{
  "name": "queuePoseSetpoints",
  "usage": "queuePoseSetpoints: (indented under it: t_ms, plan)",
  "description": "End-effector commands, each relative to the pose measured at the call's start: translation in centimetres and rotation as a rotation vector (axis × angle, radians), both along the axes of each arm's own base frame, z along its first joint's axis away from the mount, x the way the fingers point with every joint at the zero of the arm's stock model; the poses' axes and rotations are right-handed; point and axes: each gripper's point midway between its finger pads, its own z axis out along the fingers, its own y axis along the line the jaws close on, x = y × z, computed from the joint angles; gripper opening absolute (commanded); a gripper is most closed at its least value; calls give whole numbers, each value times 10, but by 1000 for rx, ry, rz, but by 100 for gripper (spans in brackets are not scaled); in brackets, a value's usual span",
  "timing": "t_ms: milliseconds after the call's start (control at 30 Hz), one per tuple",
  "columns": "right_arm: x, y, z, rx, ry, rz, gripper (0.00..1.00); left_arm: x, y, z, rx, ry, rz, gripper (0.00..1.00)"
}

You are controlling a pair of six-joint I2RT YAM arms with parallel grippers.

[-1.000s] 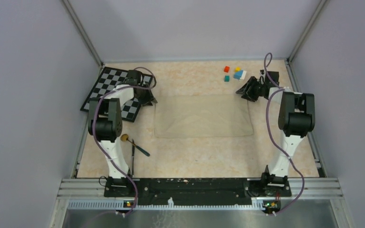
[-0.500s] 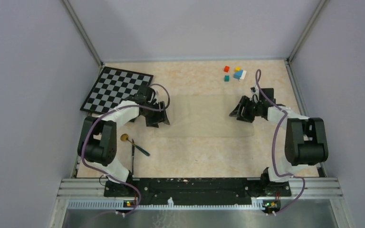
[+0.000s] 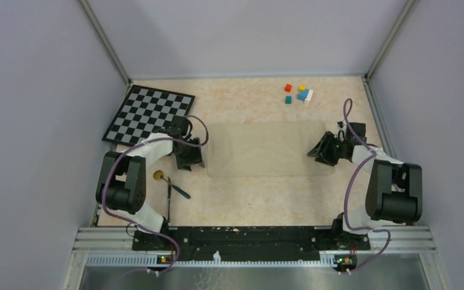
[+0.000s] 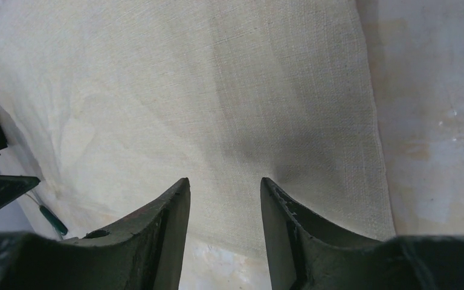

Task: Fold the napkin into a case and place the utensils inside
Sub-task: Smooth out the rectangle-folded napkin at the center of the board.

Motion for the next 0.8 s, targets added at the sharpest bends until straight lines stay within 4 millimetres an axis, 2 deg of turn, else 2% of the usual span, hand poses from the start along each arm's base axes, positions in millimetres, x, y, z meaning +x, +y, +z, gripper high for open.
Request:
queuePoseSetpoints:
  t_ms: [0, 67, 167, 300, 467, 767]
  plan:
    - [6, 0, 35, -14, -91, 27, 47, -3, -14, 20, -91, -47, -43, 62]
    - [6, 2, 45, -12, -113, 33, 48, -8, -32, 24, -160, -47, -83, 64]
    - [6, 3, 52, -15, -131, 38, 49, -13, -43, 15, -115, -34, -106, 66]
    - [4, 3, 55, -17, -140, 39, 48, -20, -32, -8, 41, 30, -61, 60]
    - [0, -2, 54, -62, -149, 27, 48, -27, -15, -20, 161, 38, -23, 59]
    - [-3, -7, 38, -83, -125, -10, 48, -41, -9, -39, 184, 83, -22, 22]
